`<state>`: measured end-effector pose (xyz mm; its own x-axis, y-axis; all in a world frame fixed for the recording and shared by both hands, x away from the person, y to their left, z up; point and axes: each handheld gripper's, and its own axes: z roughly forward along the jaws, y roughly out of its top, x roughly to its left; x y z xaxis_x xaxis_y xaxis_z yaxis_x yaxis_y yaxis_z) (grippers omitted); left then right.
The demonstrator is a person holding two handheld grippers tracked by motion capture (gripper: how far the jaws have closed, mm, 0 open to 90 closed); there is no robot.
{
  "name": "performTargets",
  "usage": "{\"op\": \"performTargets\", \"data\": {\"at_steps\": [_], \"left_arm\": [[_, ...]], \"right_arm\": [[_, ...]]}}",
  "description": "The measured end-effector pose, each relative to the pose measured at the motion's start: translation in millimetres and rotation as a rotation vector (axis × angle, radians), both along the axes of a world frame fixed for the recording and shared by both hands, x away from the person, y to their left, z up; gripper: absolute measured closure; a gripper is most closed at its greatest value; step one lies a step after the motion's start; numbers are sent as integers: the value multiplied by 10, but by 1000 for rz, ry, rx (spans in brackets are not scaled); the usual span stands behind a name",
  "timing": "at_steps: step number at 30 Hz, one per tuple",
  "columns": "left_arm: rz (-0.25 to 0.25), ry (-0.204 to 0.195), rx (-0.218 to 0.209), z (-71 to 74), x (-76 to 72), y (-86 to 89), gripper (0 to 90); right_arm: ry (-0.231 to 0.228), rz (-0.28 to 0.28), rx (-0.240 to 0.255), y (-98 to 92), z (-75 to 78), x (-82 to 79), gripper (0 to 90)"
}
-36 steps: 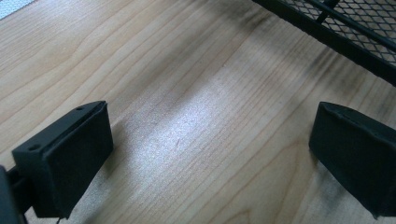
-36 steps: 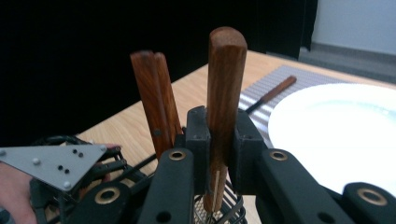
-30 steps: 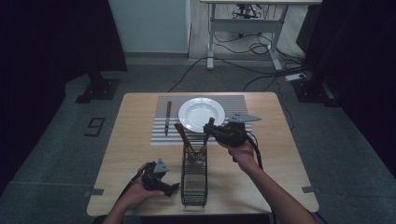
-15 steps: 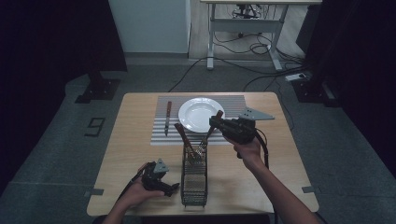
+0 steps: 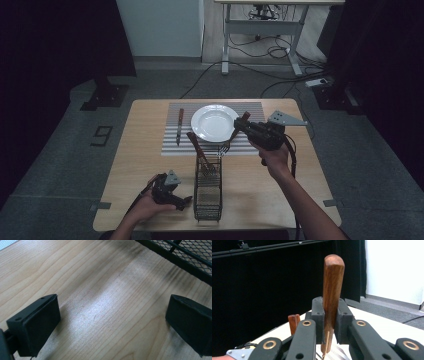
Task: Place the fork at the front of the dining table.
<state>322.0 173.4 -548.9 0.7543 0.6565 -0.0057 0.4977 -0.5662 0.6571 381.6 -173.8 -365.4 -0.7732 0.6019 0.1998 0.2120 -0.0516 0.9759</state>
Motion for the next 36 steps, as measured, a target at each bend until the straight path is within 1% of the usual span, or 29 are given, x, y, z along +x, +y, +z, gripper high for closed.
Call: {"op": "performTargets", "data": {"at_steps": [4,7,12,14,19,26,36], "left_arm": [[0,0,0,0,0,0,0],[0,0,0,0,0,0,0],[0,1,0,0,0,0,0],[0,0,0,0,0,0,0],[0,0,0,0,0,0,0],[0,1,0,0,0,0,0],[1,1,0,0,0,-1,0]], "right_arm": [[-10,-18,-6,-42,12,6,805],[-7,-24,-5,-68,14,13,805],[2,-54,-13,-124,-8,50,805],[-2,-72,-15,-137,-21,56,805],[-6,-99,-42,-161,-58,86,805],[14,-126,-69,-207,-119,145,805],[48,-187,-101,-306,-244,260,805]]}}
